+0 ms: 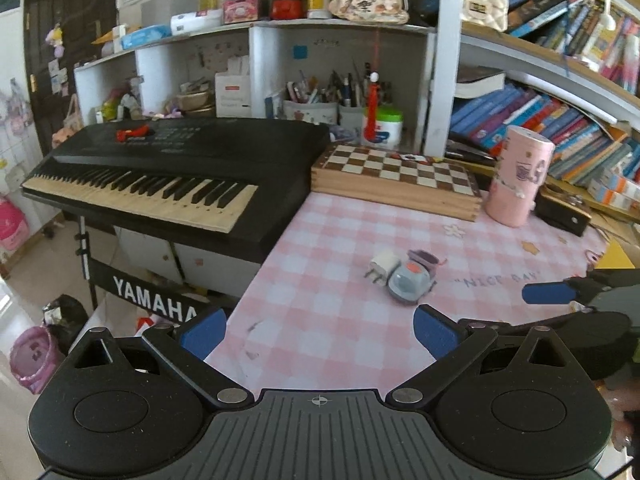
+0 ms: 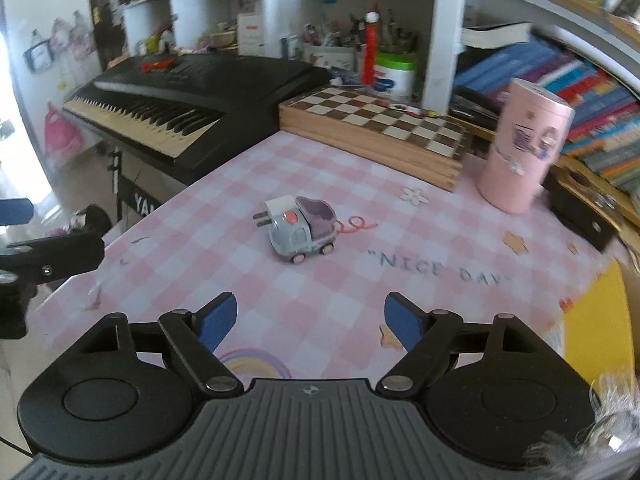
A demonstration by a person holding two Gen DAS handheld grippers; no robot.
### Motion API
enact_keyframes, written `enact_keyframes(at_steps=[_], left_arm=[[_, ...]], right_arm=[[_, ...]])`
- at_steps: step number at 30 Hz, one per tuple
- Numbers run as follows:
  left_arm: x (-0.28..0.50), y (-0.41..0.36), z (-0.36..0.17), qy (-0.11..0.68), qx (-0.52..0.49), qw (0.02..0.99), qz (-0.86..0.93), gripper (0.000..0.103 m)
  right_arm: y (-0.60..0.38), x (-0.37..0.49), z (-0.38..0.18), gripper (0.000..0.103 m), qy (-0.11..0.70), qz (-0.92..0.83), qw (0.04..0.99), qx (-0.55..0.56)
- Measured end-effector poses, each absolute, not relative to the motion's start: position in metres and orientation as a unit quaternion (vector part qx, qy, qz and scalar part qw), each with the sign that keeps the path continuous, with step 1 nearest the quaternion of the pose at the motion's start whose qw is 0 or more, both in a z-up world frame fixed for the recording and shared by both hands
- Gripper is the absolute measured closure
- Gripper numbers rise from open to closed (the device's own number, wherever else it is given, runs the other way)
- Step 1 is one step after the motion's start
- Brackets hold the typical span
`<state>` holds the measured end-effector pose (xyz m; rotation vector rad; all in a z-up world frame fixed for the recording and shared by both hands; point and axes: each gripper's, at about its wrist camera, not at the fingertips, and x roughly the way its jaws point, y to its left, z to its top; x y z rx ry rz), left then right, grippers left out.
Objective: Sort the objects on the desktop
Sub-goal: 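Move both tools toward the grey toy car and white charger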
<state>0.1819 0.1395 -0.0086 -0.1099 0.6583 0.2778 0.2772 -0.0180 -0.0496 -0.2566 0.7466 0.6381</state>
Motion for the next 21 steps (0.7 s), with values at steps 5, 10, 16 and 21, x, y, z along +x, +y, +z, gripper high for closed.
enact_keyframes(at_steps=[5, 10, 16, 21], left_arm=[[0.194, 0.147, -0.009, 0.324, -0.058, 0.931, 0.156, 0.002], [0.204, 0.153, -0.007, 0.326, -0.063, 0.927, 0.176, 0.002], [0.214, 0.153, -0.005, 0.324, -0.067, 0.925, 0.185, 0.002], [0.224, 0.151, -0.009, 0.331, -0.064, 0.924, 0.181, 0.002]], right_arm=[[0.008, 0.31, -0.059, 0.019, 0.357, 0.328, 0.862, -0.146], [0.031, 0.344, -0.077, 0.019, 0.356, 0.353, 0.847, -0.177], [0.042, 0.373, -0.097, 0.022, 0.366, 0.384, 0.824, -0.197], [0.042, 0.382, -0.102, 0.041, 0.376, 0.396, 0.816, -0.191]])
